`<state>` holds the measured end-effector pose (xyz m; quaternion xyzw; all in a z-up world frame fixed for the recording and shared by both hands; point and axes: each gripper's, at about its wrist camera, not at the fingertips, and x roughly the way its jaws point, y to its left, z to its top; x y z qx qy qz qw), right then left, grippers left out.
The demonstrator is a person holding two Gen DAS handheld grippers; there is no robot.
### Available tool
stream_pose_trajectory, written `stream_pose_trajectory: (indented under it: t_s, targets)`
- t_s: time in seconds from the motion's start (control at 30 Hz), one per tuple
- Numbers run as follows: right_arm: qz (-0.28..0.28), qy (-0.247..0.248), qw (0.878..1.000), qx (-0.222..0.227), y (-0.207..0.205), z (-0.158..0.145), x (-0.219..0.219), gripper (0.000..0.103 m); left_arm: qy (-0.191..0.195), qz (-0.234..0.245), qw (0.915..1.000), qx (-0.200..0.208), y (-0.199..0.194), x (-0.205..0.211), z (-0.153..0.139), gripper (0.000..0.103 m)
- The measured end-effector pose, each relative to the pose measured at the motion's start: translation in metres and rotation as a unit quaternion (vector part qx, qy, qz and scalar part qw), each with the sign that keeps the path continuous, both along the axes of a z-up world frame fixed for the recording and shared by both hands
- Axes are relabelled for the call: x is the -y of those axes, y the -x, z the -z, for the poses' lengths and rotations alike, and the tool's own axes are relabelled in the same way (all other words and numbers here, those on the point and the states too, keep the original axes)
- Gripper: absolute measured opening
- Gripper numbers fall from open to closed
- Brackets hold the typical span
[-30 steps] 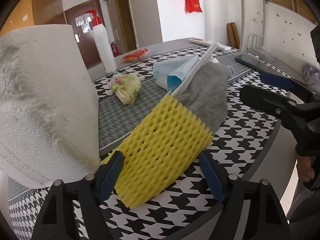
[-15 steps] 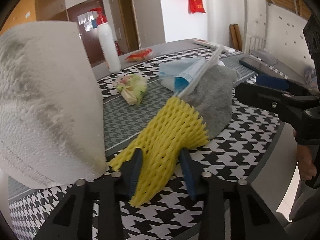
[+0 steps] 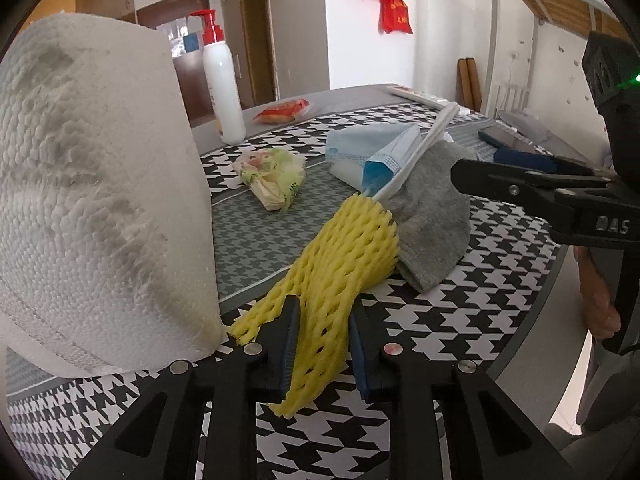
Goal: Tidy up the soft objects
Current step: 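Lift the yellow net with the left tool while the right tool grasps the grey sock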
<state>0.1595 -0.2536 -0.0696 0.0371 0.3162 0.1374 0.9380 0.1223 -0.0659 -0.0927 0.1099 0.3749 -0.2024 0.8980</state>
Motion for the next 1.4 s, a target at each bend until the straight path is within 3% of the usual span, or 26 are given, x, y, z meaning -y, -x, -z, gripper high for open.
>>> stream_pose_trajectory:
  t_s: [0.27,0.33,0.6,0.8,1.0,1.4]
  targets:
    - [0.0,0.002,1.0,-0.026,-0.007,0.008,-0.001,0.066,-0.002,0.007,1.0,0.003,0.0,-0.002,0.0,0.023]
    - [-0.002,0.005,1.0,-0.03,-0.006,0.009,-0.003,0.05,-0.009,0.006,0.9999,0.009,0.002,0.0,-0.001,0.02]
    - [-0.008,0.007,1.0,-0.027,0.001,0.006,-0.004,0.014,-0.02,-0.005,0.999,0.041,0.01,0.004,-0.005,0.018]
    - [-0.005,0.003,1.0,-0.017,0.01,-0.002,0.0,0.009,-0.009,0.005,0.9979,0.064,0.02,0.003,-0.012,0.018]
    - [0.002,-0.004,1.0,0.022,0.032,-0.026,0.008,0.009,0.006,-0.015,0.9963,0.085,0.029,-0.005,-0.027,0.018]
    - [0.0,-0.006,0.998,0.067,0.052,-0.052,0.011,0.007,0.03,-0.021,0.994,0.103,0.046,-0.014,-0.047,0.018]
